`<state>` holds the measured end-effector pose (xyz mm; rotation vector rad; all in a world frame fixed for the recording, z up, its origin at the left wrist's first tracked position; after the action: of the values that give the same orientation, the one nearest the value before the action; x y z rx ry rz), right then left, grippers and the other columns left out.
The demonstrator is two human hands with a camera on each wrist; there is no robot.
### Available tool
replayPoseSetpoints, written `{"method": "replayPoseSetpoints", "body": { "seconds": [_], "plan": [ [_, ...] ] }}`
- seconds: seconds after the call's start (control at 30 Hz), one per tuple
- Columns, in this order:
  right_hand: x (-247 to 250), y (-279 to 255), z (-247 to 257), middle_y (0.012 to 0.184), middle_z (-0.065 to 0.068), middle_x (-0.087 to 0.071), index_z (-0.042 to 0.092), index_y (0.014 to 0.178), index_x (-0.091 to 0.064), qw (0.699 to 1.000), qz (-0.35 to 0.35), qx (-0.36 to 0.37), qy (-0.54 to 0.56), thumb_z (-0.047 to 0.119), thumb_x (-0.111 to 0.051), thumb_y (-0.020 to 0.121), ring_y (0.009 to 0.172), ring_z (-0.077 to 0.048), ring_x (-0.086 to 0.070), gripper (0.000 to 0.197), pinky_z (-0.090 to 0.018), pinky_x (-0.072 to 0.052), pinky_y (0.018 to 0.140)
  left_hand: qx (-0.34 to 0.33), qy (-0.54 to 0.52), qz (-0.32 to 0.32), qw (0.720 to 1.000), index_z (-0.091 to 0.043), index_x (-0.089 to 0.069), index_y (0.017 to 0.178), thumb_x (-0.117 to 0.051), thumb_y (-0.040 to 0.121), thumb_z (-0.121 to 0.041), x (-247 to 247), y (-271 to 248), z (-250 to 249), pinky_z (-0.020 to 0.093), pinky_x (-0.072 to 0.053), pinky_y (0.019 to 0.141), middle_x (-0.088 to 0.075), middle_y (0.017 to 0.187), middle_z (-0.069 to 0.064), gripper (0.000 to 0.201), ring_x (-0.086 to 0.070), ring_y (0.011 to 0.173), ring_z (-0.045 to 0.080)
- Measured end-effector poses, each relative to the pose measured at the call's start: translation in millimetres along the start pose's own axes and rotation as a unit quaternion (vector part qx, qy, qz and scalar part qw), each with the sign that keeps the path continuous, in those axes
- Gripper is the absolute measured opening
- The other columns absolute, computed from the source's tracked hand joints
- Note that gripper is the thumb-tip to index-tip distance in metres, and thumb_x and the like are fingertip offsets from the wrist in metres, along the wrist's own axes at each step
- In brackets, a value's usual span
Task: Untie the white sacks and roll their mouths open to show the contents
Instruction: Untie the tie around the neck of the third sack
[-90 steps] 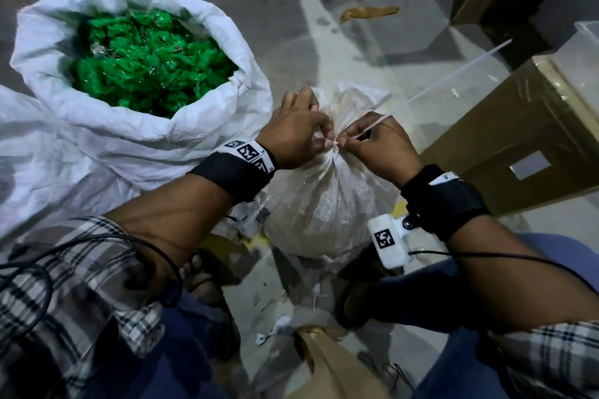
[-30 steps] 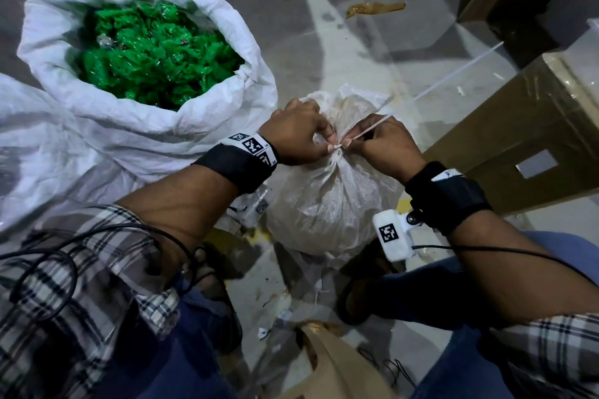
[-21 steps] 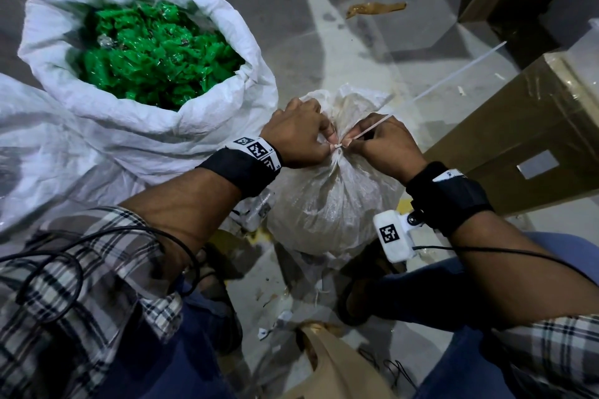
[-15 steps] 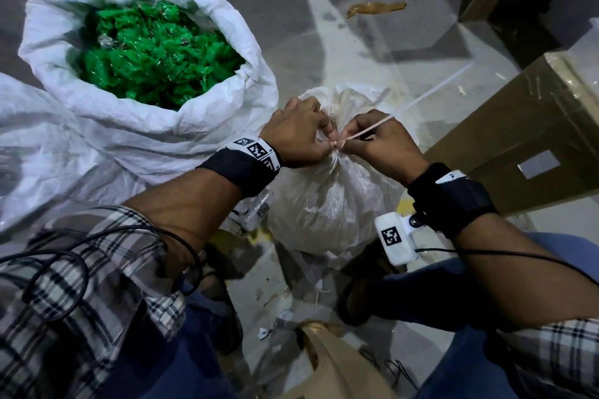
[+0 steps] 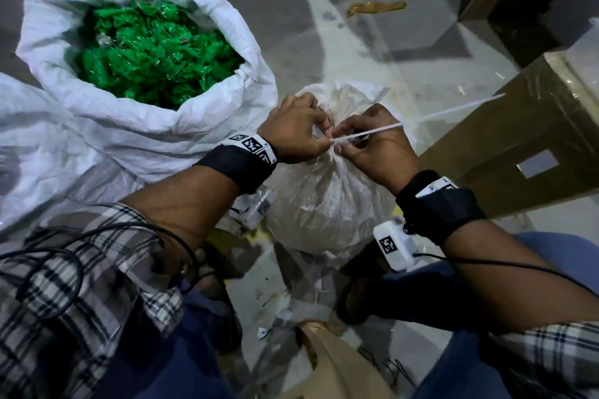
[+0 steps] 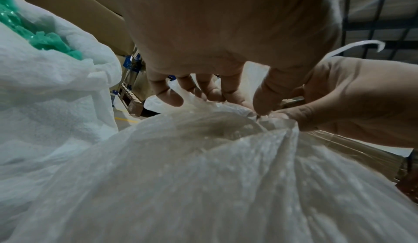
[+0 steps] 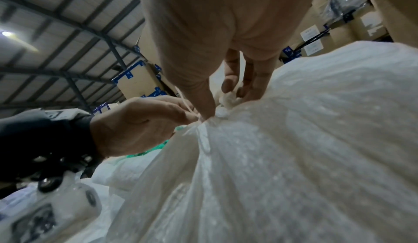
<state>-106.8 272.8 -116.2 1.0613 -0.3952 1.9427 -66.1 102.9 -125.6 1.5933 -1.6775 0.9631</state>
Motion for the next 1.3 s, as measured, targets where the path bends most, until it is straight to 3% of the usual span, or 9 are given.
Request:
{"method": "replayPoseSetpoints", "body": {
  "seconds": [0.1, 0.3, 0.47, 0.67, 0.77, 0.9, 1.0, 1.1, 1.3],
  "plan": [
    [1, 1, -2, 0.101, -0.001, -0.048, 0.021, 0.098, -0.076, 0.999, -0.002, 0.007, -0.035, 0.019, -0.084, 0.077, 0.081, -0.010, -0.052, 0.023, -0.016, -0.043, 0.075, -0.008, 0.007, -0.003, 1.000, -0.037, -0.068, 0.092, -0.061, 0.080, -0.047, 1, 0, -2, 0.044, -0.041, 0.099, -0.039, 0.103, -0.008, 0.017, -0.039, 0.111, 0.021],
    [2, 3, -3, 0.093, 0.000, -0.049, 0.022, 0.093, -0.077, 0.998, -0.030, 0.001, -0.054, 0.026, -0.084, 0.075, 0.082, -0.009, -0.050, 0.019, -0.011, -0.032, 0.074, -0.028, 0.037, -0.008, 0.999, -0.035, -0.070, 0.098, -0.062, 0.084, -0.042, 5, -1, -4, 0.044, -0.040, 0.099, -0.038, 0.102, -0.007, 0.018, -0.040, 0.111, 0.022],
    [6, 5, -8, 0.094, 0.001, -0.047, 0.025, 0.091, -0.077, 0.998, -0.027, -0.014, -0.048, 0.021, -0.083, 0.073, 0.084, -0.011, -0.052, 0.019, -0.025, -0.048, 0.080, -0.040, 0.044, -0.018, 0.998, -0.038, -0.070, 0.099, -0.066, 0.083, -0.040, 8, -3, -2, 0.045, -0.041, 0.097, -0.036, 0.102, -0.010, 0.016, -0.041, 0.111, 0.021],
    [5, 4, -6, 0.103, -0.005, -0.048, 0.030, 0.093, -0.079, 0.999, -0.015, -0.016, 0.026, 0.022, -0.085, 0.077, 0.096, -0.012, -0.053, 0.019, -0.003, -0.036, 0.084, -0.049, 0.009, -0.014, 0.999, -0.037, -0.071, 0.099, -0.070, 0.086, -0.041, 11, -4, 3, 0.046, -0.042, 0.097, -0.036, 0.102, -0.009, 0.013, -0.034, 0.101, 0.013],
    [6, 0, 1, 0.108, -0.004, -0.045, 0.042, 0.096, -0.073, 0.999, 0.025, -0.012, 0.044, 0.024, -0.082, 0.081, 0.108, -0.018, -0.051, 0.025, -0.026, -0.049, 0.091, -0.053, 0.014, -0.007, 0.998, -0.033, -0.071, 0.101, -0.073, 0.085, -0.043, 13, -4, 8, 0.047, -0.042, 0.097, -0.036, 0.104, -0.008, 0.018, -0.032, 0.101, 0.013],
    [10, 3, 6, 0.110, -0.007, -0.049, 0.032, 0.095, -0.079, 0.999, 0.041, -0.003, -0.009, 0.034, -0.085, 0.077, 0.111, -0.026, -0.048, 0.020, -0.038, -0.047, 0.099, -0.065, 0.029, 0.008, 0.997, -0.042, -0.062, 0.090, -0.071, 0.086, -0.043, 14, -6, 5, 0.046, -0.042, 0.096, -0.035, 0.104, -0.008, 0.010, -0.031, 0.100, 0.012],
    [11, 4, 6, 0.115, -0.011, -0.048, 0.032, 0.086, -0.077, 0.998, 0.053, -0.003, -0.024, 0.040, -0.087, 0.073, 0.114, -0.030, -0.047, 0.017, -0.038, -0.045, 0.102, -0.081, 0.038, 0.012, 0.996, -0.043, -0.065, 0.091, -0.068, 0.085, -0.044, 13, -6, 3, 0.042, -0.041, 0.091, -0.035, 0.103, -0.008, 0.007, -0.031, 0.099, 0.012],
    [10, 2, 4, 0.118, -0.011, -0.046, 0.033, 0.089, -0.073, 0.995, 0.090, -0.014, -0.051, 0.038, -0.082, 0.078, 0.118, -0.027, -0.039, 0.015, -0.032, -0.037, 0.104, -0.094, 0.044, 0.015, 0.995, -0.043, -0.065, 0.092, -0.066, 0.084, -0.055, 13, -7, 2, 0.036, -0.035, 0.084, -0.035, 0.101, -0.008, 0.014, -0.031, 0.098, 0.012],
    [19, 6, 3, 0.092, -0.004, -0.061, 0.030, 0.072, -0.065, 0.994, 0.104, -0.035, 0.030, 0.023, -0.077, 0.077, 0.107, -0.021, -0.046, 0.015, -0.036, -0.038, 0.096, -0.102, 0.021, 0.023, 0.994, -0.049, -0.061, 0.088, -0.071, 0.084, -0.047, 12, -8, -2, 0.035, -0.035, 0.085, -0.036, 0.102, -0.010, 0.011, -0.035, 0.099, 0.012]
  ]
}}
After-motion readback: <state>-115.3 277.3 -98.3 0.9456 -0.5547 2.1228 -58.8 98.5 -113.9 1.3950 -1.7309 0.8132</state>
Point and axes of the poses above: each hand's wrist, its own y-axis towards the middle knuckle, its own x-axis out of the back of the hand, z = x × y, the point moved 2 cm from there along y, towards the middle knuckle
